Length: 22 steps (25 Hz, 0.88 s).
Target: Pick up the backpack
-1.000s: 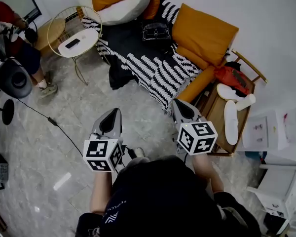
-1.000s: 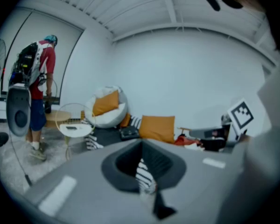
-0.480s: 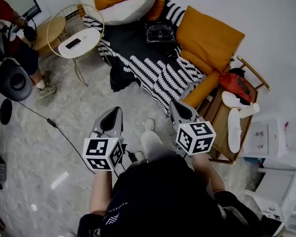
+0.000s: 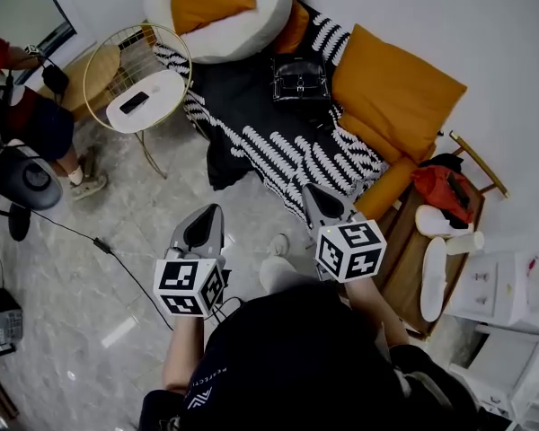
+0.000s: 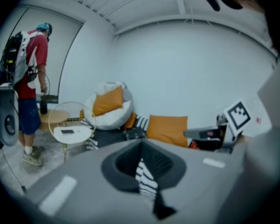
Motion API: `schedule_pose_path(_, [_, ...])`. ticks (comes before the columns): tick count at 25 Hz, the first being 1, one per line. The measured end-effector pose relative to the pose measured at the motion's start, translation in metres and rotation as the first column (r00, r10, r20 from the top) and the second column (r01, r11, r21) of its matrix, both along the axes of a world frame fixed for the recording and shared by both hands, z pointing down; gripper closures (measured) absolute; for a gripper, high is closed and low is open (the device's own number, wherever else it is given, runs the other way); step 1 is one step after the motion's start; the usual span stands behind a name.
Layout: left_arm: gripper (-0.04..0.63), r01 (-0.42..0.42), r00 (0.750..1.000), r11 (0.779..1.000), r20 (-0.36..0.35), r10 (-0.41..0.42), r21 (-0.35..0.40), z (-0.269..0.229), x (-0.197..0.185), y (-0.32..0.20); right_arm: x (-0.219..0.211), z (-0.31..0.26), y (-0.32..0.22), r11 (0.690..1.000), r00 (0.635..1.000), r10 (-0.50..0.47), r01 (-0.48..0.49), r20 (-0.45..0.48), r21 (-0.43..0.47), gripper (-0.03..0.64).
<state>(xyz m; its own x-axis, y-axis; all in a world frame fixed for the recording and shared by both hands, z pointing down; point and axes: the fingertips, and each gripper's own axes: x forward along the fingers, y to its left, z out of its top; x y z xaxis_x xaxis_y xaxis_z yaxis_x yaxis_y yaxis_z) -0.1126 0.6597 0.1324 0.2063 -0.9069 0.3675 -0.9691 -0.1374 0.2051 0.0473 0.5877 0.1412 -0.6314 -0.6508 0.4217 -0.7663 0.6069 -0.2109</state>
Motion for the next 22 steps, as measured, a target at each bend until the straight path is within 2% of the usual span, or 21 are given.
schedule_pose_path(5, [0.586, -0.002, 1.0, 1.0, -0.006, 0.002, -0.012, 0.007, 0.005, -0.064, 0.001, 0.005, -0.053, 1.0, 1.0, -0.006, 0.006, -0.021, -0.005, 0.621])
schedule_pose_path(12, [0.586, -0.046, 0.999, 0.999, -0.013, 0.045, -0.029, 0.018, 0.026, -0.139, 0.018, 0.019, -0.116, 0.999, 1.0, 0.005, -0.005, -0.017, -0.04, 0.62])
schedule_pose_path(22, [0.586, -0.105, 0.994, 0.993, -0.001, 0.105, -0.05, 0.032, 0.044, -0.188, 0.038, 0.034, -0.15, 0.997, 0.999, 0.036, -0.037, -0.021, -0.065, 0.62])
